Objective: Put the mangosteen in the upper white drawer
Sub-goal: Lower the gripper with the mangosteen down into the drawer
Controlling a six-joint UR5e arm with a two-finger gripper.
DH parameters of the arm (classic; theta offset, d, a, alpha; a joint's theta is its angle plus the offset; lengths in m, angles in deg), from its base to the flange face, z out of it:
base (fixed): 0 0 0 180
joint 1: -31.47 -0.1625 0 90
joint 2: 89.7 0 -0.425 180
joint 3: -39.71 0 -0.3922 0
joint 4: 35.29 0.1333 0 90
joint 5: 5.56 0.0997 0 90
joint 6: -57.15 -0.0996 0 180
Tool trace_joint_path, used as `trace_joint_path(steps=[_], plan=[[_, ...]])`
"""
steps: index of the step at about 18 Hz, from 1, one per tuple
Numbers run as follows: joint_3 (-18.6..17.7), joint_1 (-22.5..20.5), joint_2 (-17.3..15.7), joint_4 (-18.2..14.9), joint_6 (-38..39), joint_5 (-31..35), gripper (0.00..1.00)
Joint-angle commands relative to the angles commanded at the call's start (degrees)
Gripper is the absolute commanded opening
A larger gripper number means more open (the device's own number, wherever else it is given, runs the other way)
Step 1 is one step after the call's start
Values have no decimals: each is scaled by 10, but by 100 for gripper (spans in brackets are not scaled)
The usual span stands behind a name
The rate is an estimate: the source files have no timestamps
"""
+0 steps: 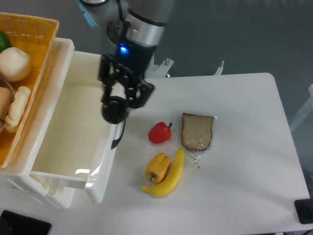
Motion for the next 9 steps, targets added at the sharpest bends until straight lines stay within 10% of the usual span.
trace_joint_path(steps=[9], plan=[[-33, 36, 4, -3, -6, 6, 23]])
